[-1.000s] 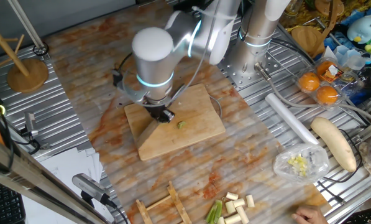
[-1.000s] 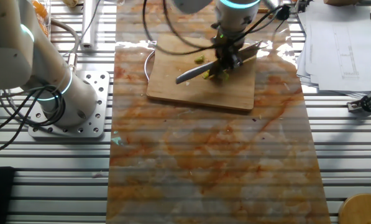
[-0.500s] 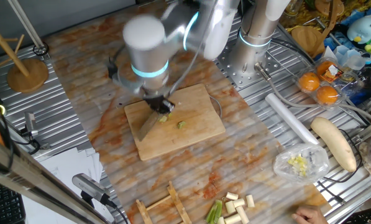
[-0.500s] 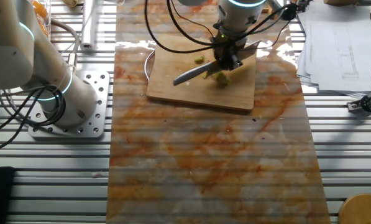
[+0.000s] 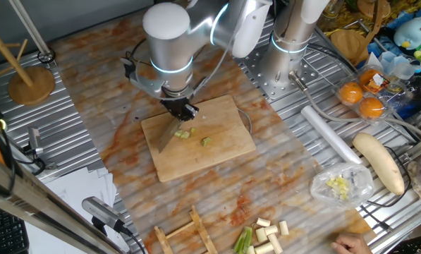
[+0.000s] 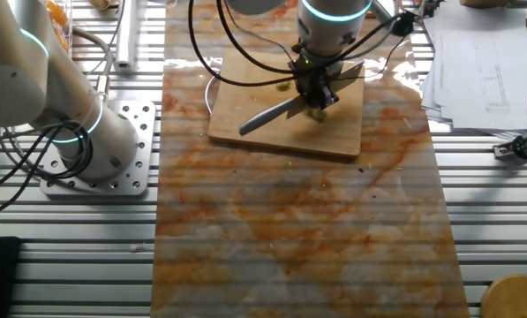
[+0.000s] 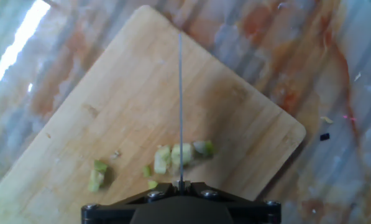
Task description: Chop the scallions
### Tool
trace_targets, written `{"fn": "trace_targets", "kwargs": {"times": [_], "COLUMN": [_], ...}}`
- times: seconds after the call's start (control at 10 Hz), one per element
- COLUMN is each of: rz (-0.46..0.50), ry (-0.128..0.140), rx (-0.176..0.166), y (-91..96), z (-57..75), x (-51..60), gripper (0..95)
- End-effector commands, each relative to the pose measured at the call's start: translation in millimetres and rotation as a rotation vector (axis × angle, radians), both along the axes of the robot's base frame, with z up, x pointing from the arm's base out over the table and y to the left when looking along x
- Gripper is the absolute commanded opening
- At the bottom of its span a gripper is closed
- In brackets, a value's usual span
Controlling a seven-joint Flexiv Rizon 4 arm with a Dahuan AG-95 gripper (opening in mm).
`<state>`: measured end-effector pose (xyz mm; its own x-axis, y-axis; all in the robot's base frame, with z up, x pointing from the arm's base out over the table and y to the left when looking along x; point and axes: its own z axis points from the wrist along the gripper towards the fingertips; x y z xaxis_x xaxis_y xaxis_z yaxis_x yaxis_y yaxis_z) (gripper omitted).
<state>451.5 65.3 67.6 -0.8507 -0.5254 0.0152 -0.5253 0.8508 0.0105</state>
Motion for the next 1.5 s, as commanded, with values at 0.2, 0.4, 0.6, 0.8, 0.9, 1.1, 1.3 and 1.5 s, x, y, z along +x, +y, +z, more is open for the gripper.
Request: {"fn": "trace_targets", "kwargs": {"times": [0.2, 0.4, 0.6, 0.8, 0.9, 1.1, 1.3, 1.5], "rz": [0.008, 0.015, 0.014, -0.002, -0.033, -0.086, -0.080, -0.056], "ry": [0.004, 0.002, -0.014, -0.031, -0.046, -0.048, -0.035, -0.006], "rx": [0.007, 0.006, 0.004, 0.005, 0.001, -0.002, -0.014, -0.001], "y": [0.2, 0.1, 1.9, 8.5, 20.1, 39.8, 38.7, 28.6], "z": [-1.8, -4.8, -13.7, -24.3, -36.6, -43.2, -34.6, -15.7], "x": [-4.1, -6.4, -3.4, 3.3, 12.6, 37.5, 38.2, 29.8], "gripper": [0.0, 0.0, 0.0, 0.0, 0.0, 0.0, 0.0, 0.0]}}
